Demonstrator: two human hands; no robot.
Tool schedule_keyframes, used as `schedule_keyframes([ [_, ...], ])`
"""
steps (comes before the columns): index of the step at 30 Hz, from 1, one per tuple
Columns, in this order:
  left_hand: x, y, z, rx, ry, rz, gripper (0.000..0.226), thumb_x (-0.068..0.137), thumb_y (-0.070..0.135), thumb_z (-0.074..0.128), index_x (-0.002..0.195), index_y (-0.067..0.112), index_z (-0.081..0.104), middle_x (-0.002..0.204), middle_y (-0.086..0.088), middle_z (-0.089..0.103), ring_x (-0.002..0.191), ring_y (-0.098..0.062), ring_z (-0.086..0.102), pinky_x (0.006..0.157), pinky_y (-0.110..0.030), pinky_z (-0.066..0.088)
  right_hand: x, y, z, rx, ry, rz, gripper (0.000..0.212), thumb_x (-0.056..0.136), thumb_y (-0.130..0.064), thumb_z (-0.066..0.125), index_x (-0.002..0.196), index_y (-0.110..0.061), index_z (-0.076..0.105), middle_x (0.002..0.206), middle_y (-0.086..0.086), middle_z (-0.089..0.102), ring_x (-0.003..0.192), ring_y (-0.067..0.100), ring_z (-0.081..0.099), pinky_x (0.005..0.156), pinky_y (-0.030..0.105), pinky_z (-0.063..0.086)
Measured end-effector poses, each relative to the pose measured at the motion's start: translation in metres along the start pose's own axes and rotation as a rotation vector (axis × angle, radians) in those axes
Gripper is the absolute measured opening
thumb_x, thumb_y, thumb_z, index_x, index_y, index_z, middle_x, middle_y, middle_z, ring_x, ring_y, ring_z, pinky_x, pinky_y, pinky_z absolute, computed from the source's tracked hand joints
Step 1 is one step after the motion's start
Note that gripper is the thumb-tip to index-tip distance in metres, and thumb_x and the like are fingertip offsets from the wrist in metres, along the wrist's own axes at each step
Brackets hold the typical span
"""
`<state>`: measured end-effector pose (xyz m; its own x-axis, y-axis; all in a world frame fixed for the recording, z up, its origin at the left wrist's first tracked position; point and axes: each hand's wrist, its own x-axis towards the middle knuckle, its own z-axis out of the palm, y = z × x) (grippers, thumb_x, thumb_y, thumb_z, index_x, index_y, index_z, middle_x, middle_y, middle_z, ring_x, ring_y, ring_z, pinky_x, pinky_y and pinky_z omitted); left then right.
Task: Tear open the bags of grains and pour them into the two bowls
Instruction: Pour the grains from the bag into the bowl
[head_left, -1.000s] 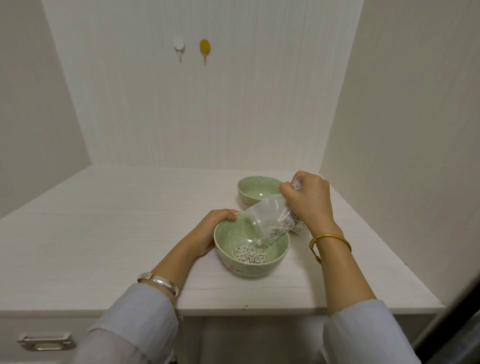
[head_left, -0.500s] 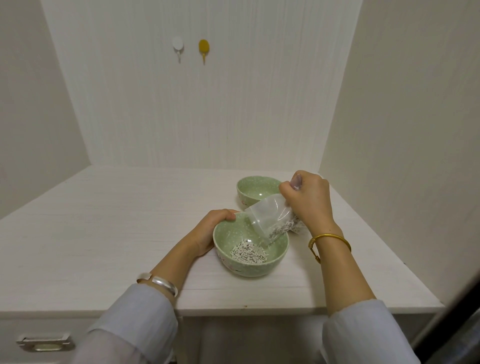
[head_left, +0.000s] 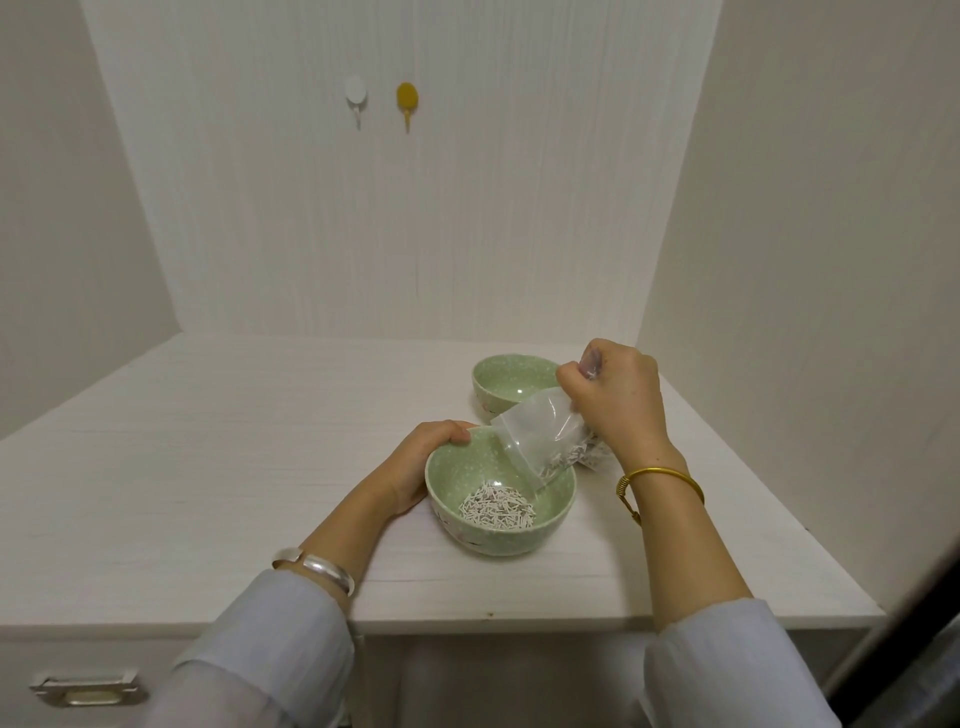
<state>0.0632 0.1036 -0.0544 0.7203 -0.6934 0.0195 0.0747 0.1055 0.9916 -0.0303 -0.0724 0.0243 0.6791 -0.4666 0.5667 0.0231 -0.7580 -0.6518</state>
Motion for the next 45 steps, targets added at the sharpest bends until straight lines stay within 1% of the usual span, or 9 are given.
schedule_keyframes([
  [2,-0.0001,0.0001,0.0004,0.008,0.000,-0.002,0.032,0.066,0.021,0.048,0.086,0.006,0.067,0.071,-0.004,0.071,0.068,-0.016,0.067,0.060,-0.024,0.053,0.0004,-0.0001,0.0000,-0.036,0.003,-0.023,0.031,0.072,-0.015,0.052,0.047,-0.020,0.034,0.045,-0.003,0.037,0.048,0.015,0.031,0.048,0.026,0.028],
  [5,0.0000,-0.0002,0.0002,0.010,0.004,-0.008,0.032,0.066,0.022,0.048,0.087,0.006,0.067,0.072,-0.004,0.071,0.069,-0.017,0.067,0.061,-0.025,0.053,0.0016,-0.0002,0.0001,-0.057,-0.003,-0.038,0.030,0.073,-0.015,0.052,0.048,-0.019,0.036,0.046,-0.004,0.038,0.049,0.015,0.034,0.049,0.026,0.031],
  [11,0.0004,-0.0005,0.0004,-0.001,0.002,0.002,0.032,0.066,0.021,0.048,0.086,0.006,0.067,0.071,-0.004,0.072,0.067,-0.015,0.068,0.059,-0.023,0.053,0.0020,-0.0019,-0.0004,-0.056,0.007,-0.071,0.036,0.072,-0.012,0.052,0.045,-0.022,0.029,0.044,-0.008,0.030,0.046,0.013,0.028,0.046,0.025,0.024],
  [15,-0.0002,-0.0011,0.0001,-0.001,0.003,0.006,0.026,0.076,0.016,0.045,0.086,0.007,0.067,0.070,-0.003,0.072,0.070,-0.018,0.067,0.059,-0.023,0.053,0.0018,-0.0016,-0.0007,-0.050,0.002,-0.058,0.034,0.071,-0.013,0.051,0.046,-0.021,0.029,0.044,-0.005,0.033,0.050,0.019,0.035,0.049,0.027,0.030],
  [19,-0.0004,-0.0006,0.0006,-0.006,0.002,-0.004,0.029,0.066,0.021,0.048,0.083,0.008,0.068,0.069,-0.003,0.072,0.067,-0.015,0.068,0.058,-0.023,0.053,0.0019,-0.0015,-0.0014,-0.047,-0.003,-0.068,0.034,0.071,-0.013,0.051,0.046,-0.021,0.030,0.044,-0.004,0.036,0.052,0.021,0.040,0.050,0.028,0.032],
  [27,0.0007,0.0000,0.0015,-0.008,0.013,-0.003,0.032,0.065,0.021,0.048,0.085,0.007,0.068,0.073,-0.006,0.071,0.068,-0.017,0.067,0.062,-0.025,0.053,0.0033,-0.0027,-0.0030,-0.058,0.006,-0.084,0.034,0.072,-0.013,0.052,0.046,-0.022,0.031,0.044,-0.005,0.039,0.051,0.020,0.040,0.050,0.027,0.032],
  [33,-0.0001,-0.0003,0.0020,-0.013,0.009,0.004,0.032,0.064,0.021,0.048,0.085,0.006,0.067,0.071,-0.005,0.071,0.068,-0.018,0.066,0.062,-0.026,0.052,0.0038,-0.0052,-0.0035,-0.084,-0.012,-0.086,0.032,0.073,-0.015,0.051,0.048,-0.022,0.033,0.048,-0.002,0.047,0.056,0.028,0.052,0.053,0.033,0.042],
  [37,-0.0004,-0.0002,0.0018,-0.008,0.002,0.010,0.031,0.065,0.021,0.048,0.085,0.006,0.067,0.071,-0.004,0.071,0.068,-0.017,0.067,0.063,-0.026,0.053,0.0040,-0.0054,-0.0034,-0.098,-0.007,-0.097,0.034,0.074,-0.014,0.052,0.047,-0.022,0.032,0.046,-0.005,0.041,0.054,0.023,0.043,0.052,0.029,0.036],
  [45,0.0000,-0.0011,0.0011,-0.011,0.006,0.011,0.030,0.065,0.021,0.048,0.085,0.006,0.066,0.070,-0.004,0.072,0.068,-0.016,0.068,0.062,-0.025,0.053,0.0045,-0.0059,-0.0037,-0.121,-0.012,-0.097,0.035,0.074,-0.013,0.052,0.047,-0.021,0.031,0.047,-0.004,0.039,0.052,0.020,0.038,0.050,0.028,0.032],
])
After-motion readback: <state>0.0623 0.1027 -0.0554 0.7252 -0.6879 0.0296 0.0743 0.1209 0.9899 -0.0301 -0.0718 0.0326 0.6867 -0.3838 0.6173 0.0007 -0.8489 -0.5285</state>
